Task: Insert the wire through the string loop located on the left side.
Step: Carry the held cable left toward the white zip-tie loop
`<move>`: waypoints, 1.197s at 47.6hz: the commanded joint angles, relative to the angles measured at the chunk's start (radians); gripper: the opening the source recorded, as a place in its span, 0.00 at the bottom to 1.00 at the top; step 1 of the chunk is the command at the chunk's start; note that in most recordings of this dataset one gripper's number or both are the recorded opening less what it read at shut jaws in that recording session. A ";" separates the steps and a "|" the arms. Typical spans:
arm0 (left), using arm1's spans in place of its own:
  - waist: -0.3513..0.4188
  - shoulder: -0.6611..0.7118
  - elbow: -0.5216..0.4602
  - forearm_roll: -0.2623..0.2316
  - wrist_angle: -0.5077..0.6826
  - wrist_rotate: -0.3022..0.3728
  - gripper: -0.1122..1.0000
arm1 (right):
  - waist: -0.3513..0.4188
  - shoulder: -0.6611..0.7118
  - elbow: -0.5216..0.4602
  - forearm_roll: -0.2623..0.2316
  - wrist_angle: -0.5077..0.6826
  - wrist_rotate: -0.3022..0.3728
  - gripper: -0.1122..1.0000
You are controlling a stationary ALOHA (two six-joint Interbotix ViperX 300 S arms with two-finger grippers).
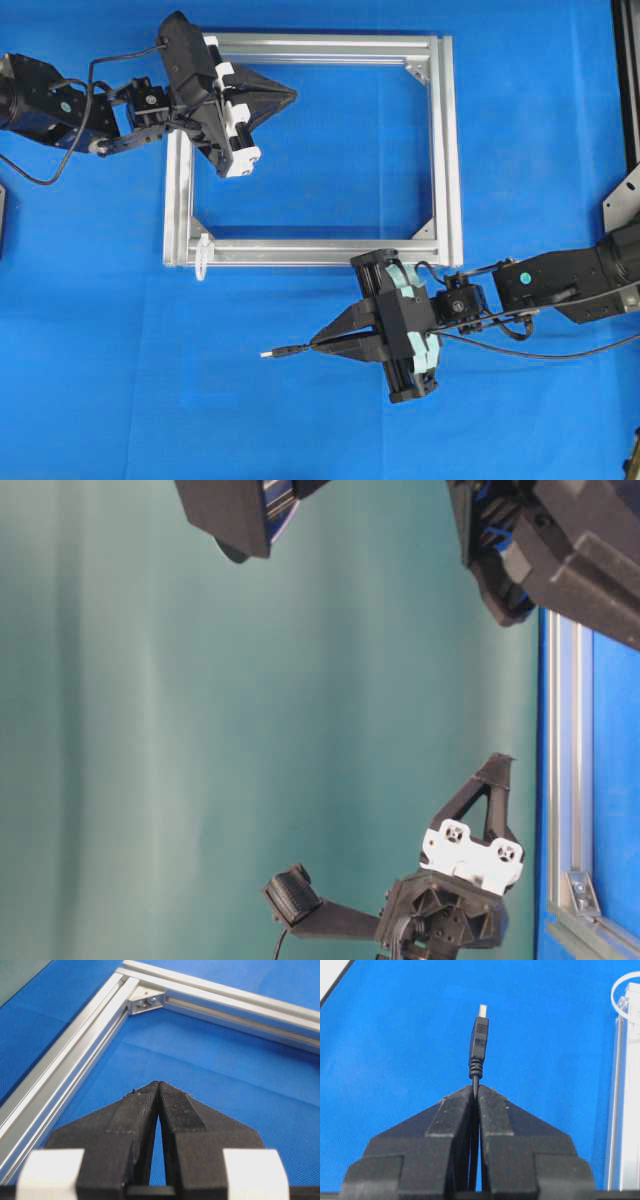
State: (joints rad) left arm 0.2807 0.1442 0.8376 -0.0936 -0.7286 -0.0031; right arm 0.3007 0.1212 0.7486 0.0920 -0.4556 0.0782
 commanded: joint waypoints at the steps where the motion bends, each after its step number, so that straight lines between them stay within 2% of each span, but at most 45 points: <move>1: 0.002 -0.032 -0.011 0.002 -0.005 -0.002 0.10 | 0.003 -0.028 -0.015 0.000 -0.005 -0.002 0.06; 15: 0.002 -0.032 -0.009 0.002 -0.006 -0.002 0.10 | -0.025 -0.028 -0.009 -0.002 -0.003 -0.002 0.06; 35: 0.002 -0.035 -0.012 0.002 -0.006 -0.002 0.10 | -0.193 -0.029 -0.002 0.000 0.032 -0.025 0.06; 57: 0.002 -0.041 -0.008 0.002 -0.006 -0.002 0.10 | -0.202 -0.028 0.000 -0.002 0.040 -0.034 0.06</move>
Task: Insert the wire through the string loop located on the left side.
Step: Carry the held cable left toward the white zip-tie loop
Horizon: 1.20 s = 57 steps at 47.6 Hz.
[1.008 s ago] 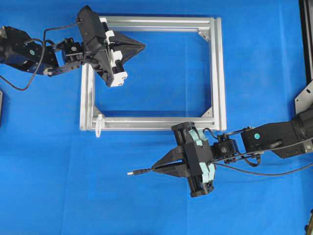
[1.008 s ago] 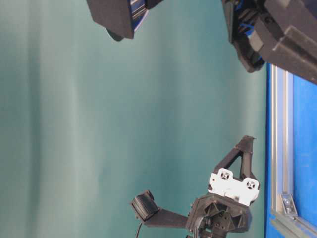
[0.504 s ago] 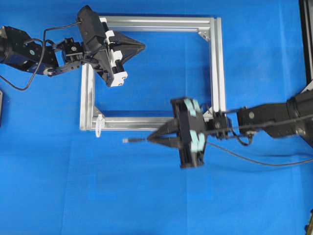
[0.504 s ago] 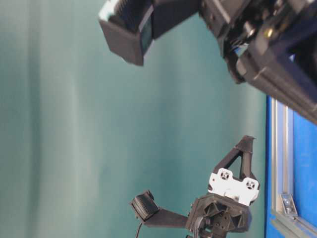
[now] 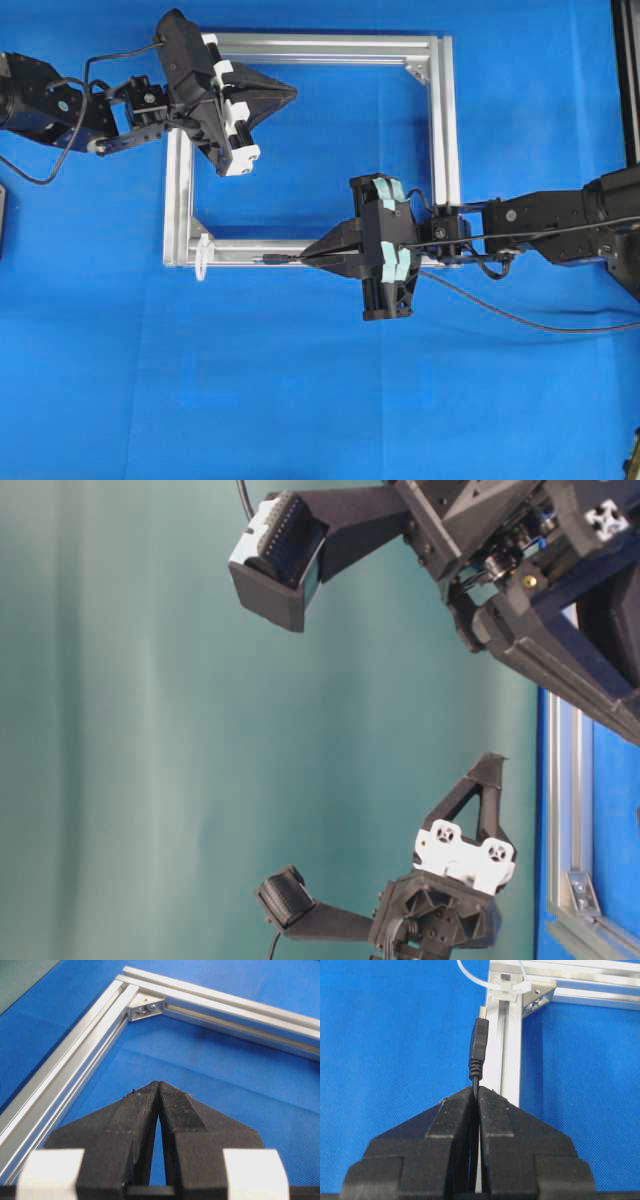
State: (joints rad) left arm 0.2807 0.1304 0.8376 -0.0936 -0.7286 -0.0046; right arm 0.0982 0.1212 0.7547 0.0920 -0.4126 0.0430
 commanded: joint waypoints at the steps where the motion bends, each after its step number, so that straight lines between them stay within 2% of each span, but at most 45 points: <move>1: 0.000 -0.028 -0.008 0.002 -0.006 0.000 0.10 | -0.002 -0.028 -0.006 -0.002 -0.005 0.002 0.06; 19: 0.002 -0.028 -0.008 0.002 -0.005 0.000 0.10 | -0.002 -0.014 -0.014 0.005 -0.003 0.005 0.06; 57: 0.002 -0.029 -0.006 0.003 -0.006 0.003 0.10 | -0.029 0.120 -0.175 0.011 -0.003 0.005 0.06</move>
State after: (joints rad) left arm 0.2807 0.1304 0.8376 -0.0920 -0.7286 -0.0046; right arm 0.0752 0.2577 0.6059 0.0997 -0.4126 0.0460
